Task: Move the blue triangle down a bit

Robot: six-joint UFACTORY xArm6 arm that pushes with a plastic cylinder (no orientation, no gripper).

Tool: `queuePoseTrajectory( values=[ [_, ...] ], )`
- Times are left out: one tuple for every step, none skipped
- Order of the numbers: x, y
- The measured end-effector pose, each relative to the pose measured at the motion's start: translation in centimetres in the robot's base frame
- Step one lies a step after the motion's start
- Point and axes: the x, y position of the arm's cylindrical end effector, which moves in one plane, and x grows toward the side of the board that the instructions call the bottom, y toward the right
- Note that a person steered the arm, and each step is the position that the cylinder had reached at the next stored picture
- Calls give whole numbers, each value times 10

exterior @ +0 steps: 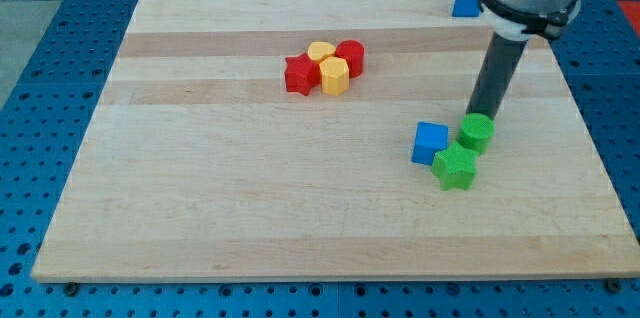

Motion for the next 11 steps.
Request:
queuePoseTrajectory(
  values=[
    [1,-7],
    [-8,-9],
    [-42,-2],
    [-87,17],
    [-131,39],
    [-161,69],
    [-184,96],
    [-231,96],
    [-250,86],
    [-250,61],
    [-249,22]
  ],
)
